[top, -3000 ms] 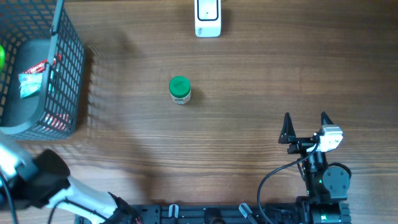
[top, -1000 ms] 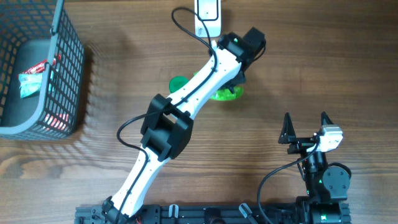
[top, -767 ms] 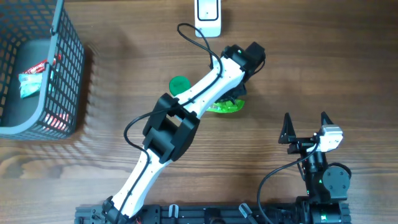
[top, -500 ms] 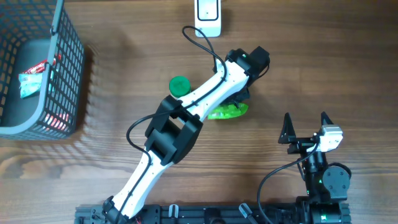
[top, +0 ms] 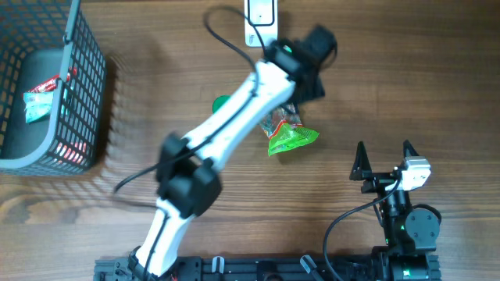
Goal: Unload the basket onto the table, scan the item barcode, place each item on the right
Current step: 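Drop the green bag on the table beside the jar, then reach into the basket and grasp the mint-green wipes pack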
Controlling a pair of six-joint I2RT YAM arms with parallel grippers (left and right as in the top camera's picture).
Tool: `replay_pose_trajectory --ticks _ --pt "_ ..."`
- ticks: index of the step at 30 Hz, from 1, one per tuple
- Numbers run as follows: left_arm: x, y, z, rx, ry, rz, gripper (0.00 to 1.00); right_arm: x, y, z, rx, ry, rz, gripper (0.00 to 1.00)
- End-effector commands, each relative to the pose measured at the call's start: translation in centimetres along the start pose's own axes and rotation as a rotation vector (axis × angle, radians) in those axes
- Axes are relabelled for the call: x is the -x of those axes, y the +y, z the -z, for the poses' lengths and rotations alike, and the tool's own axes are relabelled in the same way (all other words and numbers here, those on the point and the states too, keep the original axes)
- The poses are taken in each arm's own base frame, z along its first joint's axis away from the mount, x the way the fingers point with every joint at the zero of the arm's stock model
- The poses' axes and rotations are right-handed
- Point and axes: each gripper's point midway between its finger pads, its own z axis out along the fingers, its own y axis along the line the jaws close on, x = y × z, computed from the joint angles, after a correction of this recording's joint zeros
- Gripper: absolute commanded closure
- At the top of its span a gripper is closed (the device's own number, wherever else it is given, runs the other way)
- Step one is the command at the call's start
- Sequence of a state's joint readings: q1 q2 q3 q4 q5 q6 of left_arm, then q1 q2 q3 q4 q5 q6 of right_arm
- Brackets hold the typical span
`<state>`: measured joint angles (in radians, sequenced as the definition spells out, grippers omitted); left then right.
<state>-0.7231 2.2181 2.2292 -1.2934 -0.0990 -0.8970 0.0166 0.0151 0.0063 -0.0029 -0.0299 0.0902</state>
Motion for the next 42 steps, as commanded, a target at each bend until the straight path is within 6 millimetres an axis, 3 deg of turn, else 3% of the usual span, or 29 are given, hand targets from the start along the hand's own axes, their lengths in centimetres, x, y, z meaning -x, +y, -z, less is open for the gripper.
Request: replay_pose_trajectory --ticks 1,4,7,11,14,18,21,28,35,42 --pt "4.4 -0.5 11.7 -0.208 -0.196 -0.038 0.0 0.0 0.2 0.0 0.014 0.001 -0.015 0.0" --pt "7.4 2.8 16.9 -0.208 -0.344 0.007 0.0 0.0 0.2 0.0 0.014 0.001 -0.015 0.0" --pt "10.8 9.5 21.8 -0.13 -0.497 0.134 0.0 0.0 0.2 0.0 0.014 0.001 -0.015 0.0" --pt "13.9 18.0 26.6 -0.088 -0.616 0.327 0.0 0.0 0.2 0.0 0.014 0.001 -0.015 0.01" --pt "15.4 25.0 29.5 -0.096 -0.662 0.493 0.0 0.0 0.2 0.0 0.014 0.001 -0.015 0.0" --pt "16.0 35.9 30.8 0.008 -0.694 0.743 0.0 0.0 0.2 0.0 0.014 0.001 -0.014 0.0" --pt "14.8 42.1 29.5 0.1 -0.634 0.899 0.0 0.0 0.2 0.0 0.013 0.001 -0.014 0.0" --pt "11.8 51.0 22.8 0.234 -0.431 1.251 0.0 0.0 0.2 0.0 0.013 0.001 -0.014 0.0" --pt "12.4 55.2 14.7 0.223 -0.343 1.374 0.0 0.0 0.2 0.0 0.014 0.001 -0.015 0.0" --pt "13.4 57.2 9.3 0.219 -0.345 1.445 0.0 0.0 0.2 0.0 0.014 0.001 -0.014 0.0"
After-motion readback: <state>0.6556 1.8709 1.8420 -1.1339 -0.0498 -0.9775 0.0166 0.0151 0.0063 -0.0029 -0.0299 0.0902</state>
